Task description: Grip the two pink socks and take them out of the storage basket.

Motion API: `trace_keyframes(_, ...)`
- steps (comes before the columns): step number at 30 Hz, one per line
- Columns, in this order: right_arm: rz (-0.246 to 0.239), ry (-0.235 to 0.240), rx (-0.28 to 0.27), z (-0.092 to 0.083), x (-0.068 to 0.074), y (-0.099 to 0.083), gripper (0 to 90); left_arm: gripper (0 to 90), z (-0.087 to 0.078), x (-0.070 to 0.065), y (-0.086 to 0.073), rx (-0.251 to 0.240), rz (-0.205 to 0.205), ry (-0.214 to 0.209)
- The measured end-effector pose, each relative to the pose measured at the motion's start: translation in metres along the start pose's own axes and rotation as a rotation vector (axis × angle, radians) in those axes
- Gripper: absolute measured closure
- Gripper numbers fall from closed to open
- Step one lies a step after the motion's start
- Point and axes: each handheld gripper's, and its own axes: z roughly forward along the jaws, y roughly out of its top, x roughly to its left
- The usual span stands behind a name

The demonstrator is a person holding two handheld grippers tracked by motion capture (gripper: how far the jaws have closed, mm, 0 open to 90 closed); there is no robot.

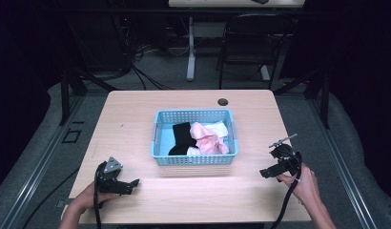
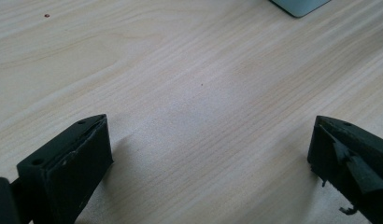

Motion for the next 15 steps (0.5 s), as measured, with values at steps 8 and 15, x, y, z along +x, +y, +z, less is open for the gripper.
trace_keyframes(8,-0.038,0.001,-0.042,-0.026,0.009,0.015,0.0,0.0,0.0,0.0,0.0,0.0,-0.002,0.004)
trace_keyframes(15,-0.087,-0.001,-0.084,-0.049,0.021,0.033,1.2,0.0,-0.001,-0.001,0.0,0.0,-0.003,0.011)
